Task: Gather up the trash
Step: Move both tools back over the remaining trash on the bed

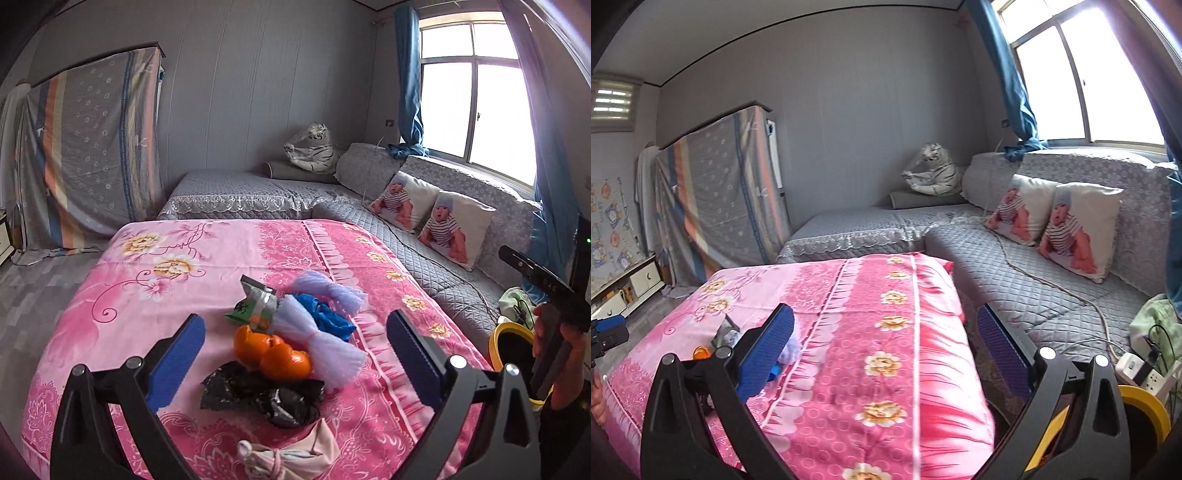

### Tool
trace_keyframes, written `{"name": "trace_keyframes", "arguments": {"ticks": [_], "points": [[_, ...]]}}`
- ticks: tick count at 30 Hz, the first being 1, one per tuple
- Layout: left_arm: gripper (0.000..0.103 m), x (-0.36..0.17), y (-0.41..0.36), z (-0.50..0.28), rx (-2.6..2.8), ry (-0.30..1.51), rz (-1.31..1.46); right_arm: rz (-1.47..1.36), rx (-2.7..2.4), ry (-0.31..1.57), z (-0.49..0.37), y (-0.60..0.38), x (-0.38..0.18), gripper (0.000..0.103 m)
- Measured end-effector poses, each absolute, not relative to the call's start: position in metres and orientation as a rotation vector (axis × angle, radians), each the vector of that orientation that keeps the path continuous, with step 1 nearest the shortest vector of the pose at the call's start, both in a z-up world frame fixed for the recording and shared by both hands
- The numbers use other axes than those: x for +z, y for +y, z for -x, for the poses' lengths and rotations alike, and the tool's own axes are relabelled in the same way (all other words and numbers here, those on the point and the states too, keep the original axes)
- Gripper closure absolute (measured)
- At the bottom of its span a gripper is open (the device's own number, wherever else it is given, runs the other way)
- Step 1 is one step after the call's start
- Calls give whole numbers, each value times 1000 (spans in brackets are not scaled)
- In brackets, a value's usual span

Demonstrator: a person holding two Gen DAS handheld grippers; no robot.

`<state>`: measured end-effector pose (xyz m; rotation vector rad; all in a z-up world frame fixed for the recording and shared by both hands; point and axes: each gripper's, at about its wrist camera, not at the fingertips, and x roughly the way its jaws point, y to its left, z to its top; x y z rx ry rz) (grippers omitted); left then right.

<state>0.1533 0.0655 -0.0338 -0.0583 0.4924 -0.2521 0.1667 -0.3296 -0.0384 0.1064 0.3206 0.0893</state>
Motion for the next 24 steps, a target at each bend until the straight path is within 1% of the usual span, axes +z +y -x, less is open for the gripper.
{"name": "trace_keyframes", "arguments": {"ticks": [10,14,24], "points": [[8,-76,108,-125,-249,545,95,-3,300,430,-220,-236,-69,8],[8,-92,111,-120,-254,584,114,14,356,506,-246,-212,-86,8],[8,-120,100,-121,-290,668,86,174,342,629,-308,-175,-121,9]]}}
